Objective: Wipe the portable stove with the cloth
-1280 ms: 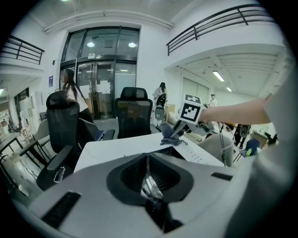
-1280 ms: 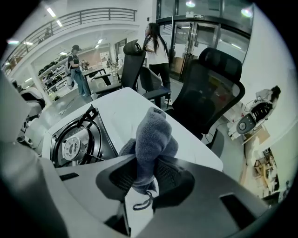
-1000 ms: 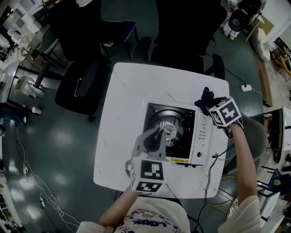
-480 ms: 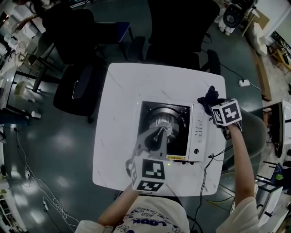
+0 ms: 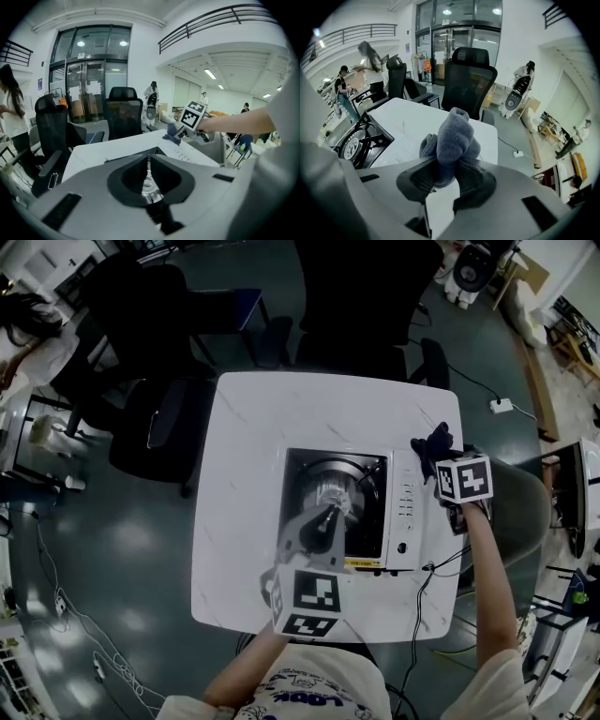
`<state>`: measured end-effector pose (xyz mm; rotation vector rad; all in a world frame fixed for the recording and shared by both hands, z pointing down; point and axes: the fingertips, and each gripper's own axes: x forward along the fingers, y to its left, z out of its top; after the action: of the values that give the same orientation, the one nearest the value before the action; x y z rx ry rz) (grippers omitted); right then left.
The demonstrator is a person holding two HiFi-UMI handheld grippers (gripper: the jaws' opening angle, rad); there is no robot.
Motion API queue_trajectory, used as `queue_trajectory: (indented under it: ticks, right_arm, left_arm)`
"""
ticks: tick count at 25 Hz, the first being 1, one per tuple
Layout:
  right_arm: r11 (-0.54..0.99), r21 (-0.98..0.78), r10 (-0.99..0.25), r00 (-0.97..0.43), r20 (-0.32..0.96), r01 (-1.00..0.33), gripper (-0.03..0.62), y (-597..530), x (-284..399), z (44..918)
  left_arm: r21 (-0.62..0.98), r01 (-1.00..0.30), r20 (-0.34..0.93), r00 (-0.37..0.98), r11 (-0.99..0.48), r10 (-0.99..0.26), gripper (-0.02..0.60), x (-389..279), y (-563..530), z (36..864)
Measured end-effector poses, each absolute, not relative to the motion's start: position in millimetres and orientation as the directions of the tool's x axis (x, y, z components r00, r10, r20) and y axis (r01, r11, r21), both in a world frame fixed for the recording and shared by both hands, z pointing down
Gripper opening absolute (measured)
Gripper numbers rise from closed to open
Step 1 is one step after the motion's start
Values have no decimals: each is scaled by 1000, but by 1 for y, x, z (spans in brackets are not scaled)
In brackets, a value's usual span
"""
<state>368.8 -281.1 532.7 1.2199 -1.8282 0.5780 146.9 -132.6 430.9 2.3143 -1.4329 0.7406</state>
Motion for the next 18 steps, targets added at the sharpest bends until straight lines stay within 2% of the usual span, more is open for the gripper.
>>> queue_trajectory:
  ticks: [9,18]
  right_arm:
    - [329,13,-507,-165,846,-944,109,-262,379,553]
    - [358,1,-450,-171,877,-934,109,-231,380,571]
  left_arm:
    - [2,-901,586,352,-433,-730,31,139,-123,434]
    - [5,-899,585,358,-438,-728,31,139,-113,434]
